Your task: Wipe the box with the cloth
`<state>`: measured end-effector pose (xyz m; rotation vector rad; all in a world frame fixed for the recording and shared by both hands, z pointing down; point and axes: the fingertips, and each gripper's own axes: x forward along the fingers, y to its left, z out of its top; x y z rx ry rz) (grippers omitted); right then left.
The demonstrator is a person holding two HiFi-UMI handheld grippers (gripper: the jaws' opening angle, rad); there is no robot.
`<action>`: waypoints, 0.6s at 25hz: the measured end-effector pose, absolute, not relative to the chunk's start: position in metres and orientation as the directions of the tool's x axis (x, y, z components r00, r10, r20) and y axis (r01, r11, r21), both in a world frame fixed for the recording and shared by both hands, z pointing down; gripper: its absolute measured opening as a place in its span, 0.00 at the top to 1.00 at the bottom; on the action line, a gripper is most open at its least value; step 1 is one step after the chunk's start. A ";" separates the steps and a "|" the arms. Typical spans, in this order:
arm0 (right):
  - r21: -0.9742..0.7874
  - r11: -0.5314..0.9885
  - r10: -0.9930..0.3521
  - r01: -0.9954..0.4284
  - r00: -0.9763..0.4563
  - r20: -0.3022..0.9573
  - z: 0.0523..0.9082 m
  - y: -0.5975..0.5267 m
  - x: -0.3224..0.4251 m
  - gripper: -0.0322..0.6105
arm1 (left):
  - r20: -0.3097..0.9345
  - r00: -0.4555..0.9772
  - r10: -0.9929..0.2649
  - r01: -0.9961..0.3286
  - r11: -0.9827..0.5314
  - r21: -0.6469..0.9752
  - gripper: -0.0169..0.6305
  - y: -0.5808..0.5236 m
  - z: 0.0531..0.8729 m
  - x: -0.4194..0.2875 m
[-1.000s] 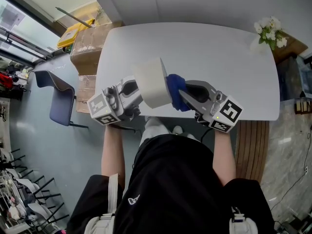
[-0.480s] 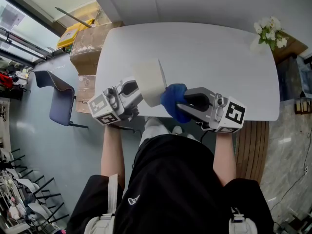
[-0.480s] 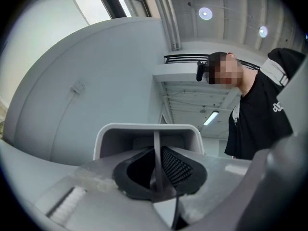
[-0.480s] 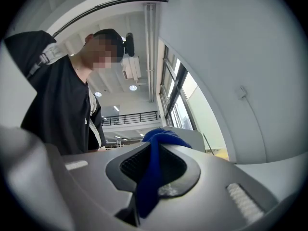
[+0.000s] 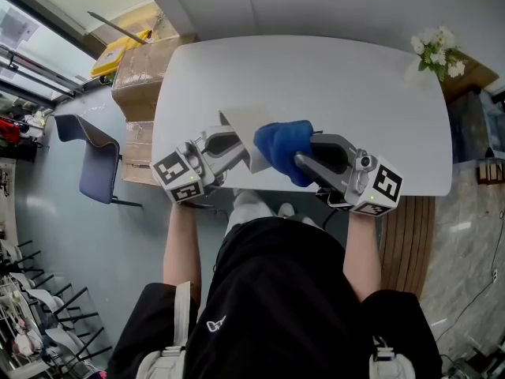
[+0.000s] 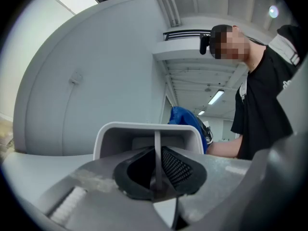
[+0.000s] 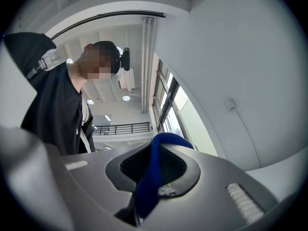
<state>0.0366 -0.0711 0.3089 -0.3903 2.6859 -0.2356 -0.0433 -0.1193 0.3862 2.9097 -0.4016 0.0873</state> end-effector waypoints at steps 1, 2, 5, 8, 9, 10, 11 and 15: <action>-0.227 0.941 -0.322 -0.251 -0.868 -0.378 0.309 -0.073 0.039 0.87 | 0.112 0.959 -0.260 -0.277 -0.943 0.184 0.90 -0.119 0.391 -0.042; -0.233 0.935 -0.340 -0.266 -0.861 -0.379 0.310 -0.076 0.042 0.87 | 0.140 0.957 -0.255 -0.277 -0.945 0.173 0.90 -0.119 0.396 -0.040; -0.253 0.916 -0.389 -0.310 -0.840 -0.379 0.311 -0.083 0.048 0.87 | 0.232 0.944 -0.234 -0.269 -0.953 0.136 0.90 -0.120 0.411 -0.035; -0.270 0.898 -0.431 -0.349 -0.822 -0.372 0.315 -0.091 0.051 0.87 | 0.313 0.924 -0.218 -0.262 -0.959 0.105 0.90 -0.120 0.426 -0.031; -0.274 0.892 -0.444 -0.360 -0.816 -0.370 0.315 -0.093 0.052 0.87 | 0.337 0.917 -0.213 -0.259 -0.961 0.096 0.90 -0.120 0.431 -0.030; -0.279 0.885 -0.456 -0.372 -0.810 -0.369 0.316 -0.094 0.053 0.87 | 0.359 0.910 -0.208 -0.255 -0.963 0.089 0.90 -0.120 0.435 -0.029; -0.282 0.879 -0.468 -0.384 -0.804 -0.366 0.316 -0.095 0.054 0.87 | 0.380 0.902 -0.203 -0.252 -0.964 0.083 0.90 -0.120 0.438 -0.028; -0.287 0.855 -0.514 -0.433 -0.786 -0.345 0.319 -0.100 0.056 0.87 | 0.456 0.870 -0.186 -0.241 -0.969 0.064 0.90 -0.120 0.454 -0.025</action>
